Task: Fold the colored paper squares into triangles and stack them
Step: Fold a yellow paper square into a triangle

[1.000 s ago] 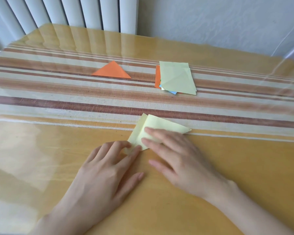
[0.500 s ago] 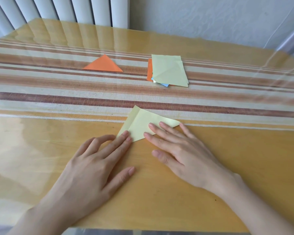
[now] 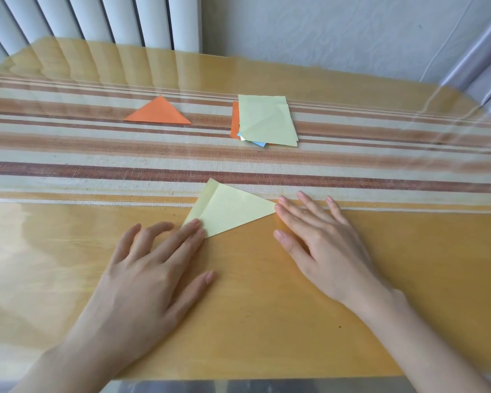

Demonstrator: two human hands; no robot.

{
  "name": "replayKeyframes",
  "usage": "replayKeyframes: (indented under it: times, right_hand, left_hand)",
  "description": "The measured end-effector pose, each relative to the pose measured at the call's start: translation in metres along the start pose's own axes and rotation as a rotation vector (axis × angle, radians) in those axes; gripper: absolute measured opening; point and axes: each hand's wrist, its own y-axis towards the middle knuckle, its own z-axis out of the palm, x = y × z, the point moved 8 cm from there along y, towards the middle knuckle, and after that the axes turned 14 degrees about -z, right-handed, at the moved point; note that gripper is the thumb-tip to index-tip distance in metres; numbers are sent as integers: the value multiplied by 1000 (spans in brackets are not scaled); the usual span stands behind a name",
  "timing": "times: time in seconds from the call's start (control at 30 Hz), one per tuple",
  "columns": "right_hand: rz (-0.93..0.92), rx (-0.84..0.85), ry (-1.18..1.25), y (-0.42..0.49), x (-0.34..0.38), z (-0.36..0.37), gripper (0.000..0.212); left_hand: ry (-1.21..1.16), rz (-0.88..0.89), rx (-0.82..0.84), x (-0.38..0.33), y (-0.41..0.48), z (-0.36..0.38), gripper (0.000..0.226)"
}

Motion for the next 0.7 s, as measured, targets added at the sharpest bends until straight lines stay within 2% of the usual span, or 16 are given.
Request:
replayKeyframes:
  times: [0.1,0.23,0.37,0.57,0.7]
  right_hand:
    - [4,-33,-35,0,-1,0,59]
    - [-8,-48,-72,0,0,1,55]
    - [2,-56,-98,0,-2,2,53]
    - [1,-30,-101,-1,-2,4,57]
    - [-6,-36,-111,0,-1,3,57]
  left_hand:
    - [-26,14,-22,-36,17,1,61]
    - [-59,112,132,-82,35,22,75]
    - [-122,59,161,-64,25,25,84]
    - [-18,48,97,-36,4,20,72]
    - [-61,6,-4,-19,-10,8,66]
